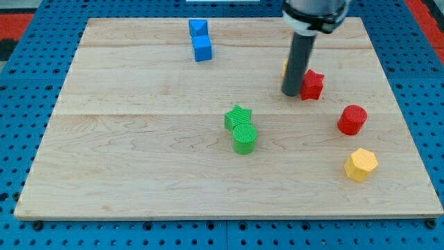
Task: Place the red star in between the yellow heart and yellow hexagon
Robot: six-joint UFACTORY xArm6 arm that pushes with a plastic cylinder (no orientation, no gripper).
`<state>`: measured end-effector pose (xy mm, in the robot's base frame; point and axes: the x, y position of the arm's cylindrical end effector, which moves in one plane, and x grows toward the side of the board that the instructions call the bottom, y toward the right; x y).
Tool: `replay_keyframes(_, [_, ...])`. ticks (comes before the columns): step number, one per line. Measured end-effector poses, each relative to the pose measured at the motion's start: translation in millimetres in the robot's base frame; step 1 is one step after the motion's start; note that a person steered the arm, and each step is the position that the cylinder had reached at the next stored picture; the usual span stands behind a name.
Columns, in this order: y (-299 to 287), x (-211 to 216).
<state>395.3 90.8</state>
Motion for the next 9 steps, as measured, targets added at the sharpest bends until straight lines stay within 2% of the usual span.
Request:
replay_keyframes(1, [-1, -12])
replay_keyframes(2, [37, -20])
replay_keyframes(4, [65, -24])
replay_keyframes(5, [66, -23])
replay_keyframes(6, [91, -7])
replay_keyframes(7, [86, 7])
replay_keyframes(8, [105, -10])
replay_keyframes(9, [123, 3])
